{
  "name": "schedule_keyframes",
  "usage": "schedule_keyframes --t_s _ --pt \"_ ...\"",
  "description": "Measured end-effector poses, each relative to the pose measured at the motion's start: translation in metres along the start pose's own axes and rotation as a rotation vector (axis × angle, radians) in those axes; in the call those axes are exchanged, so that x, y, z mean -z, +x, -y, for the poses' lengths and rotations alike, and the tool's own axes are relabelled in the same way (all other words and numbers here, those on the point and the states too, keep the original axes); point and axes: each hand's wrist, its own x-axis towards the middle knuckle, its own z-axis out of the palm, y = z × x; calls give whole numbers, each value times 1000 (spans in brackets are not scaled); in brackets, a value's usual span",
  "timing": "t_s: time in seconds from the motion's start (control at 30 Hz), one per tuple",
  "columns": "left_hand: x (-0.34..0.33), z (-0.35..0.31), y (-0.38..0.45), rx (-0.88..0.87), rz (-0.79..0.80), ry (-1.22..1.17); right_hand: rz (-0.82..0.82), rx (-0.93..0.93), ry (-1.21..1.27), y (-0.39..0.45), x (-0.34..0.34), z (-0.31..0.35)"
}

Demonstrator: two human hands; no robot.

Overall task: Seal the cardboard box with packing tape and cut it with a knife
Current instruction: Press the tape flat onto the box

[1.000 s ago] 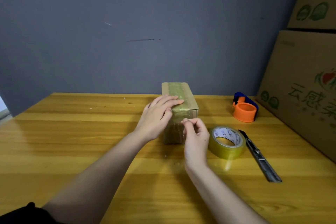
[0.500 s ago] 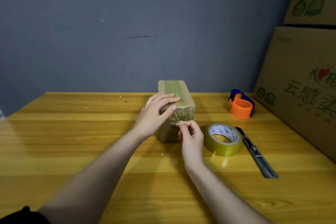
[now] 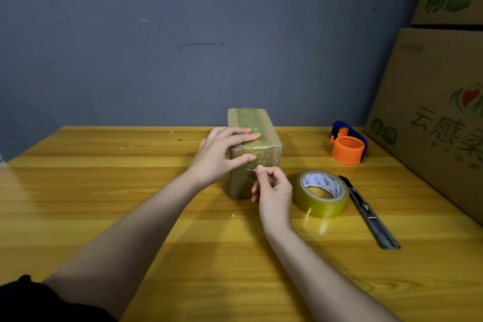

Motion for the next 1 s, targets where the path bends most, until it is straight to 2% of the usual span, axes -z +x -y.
schedule_keyframes --t_s 0.43,0.63,0.83,0.9,1.0 --pt "1 1 -4 -58 49 173 -77 60 -217 3 -3 -7" --pt "5 -1 -6 -51 85 201 -21 11 -425 -1 12 -8" --pt "10 -4 -7 -38 141 228 -168 417 -473 25 20 40" --pt "9 -6 -7 -6 125 169 -64 475 -641 41 21 46" --pt "4 -12 -5 74 30 13 238 428 -776 57 24 44"
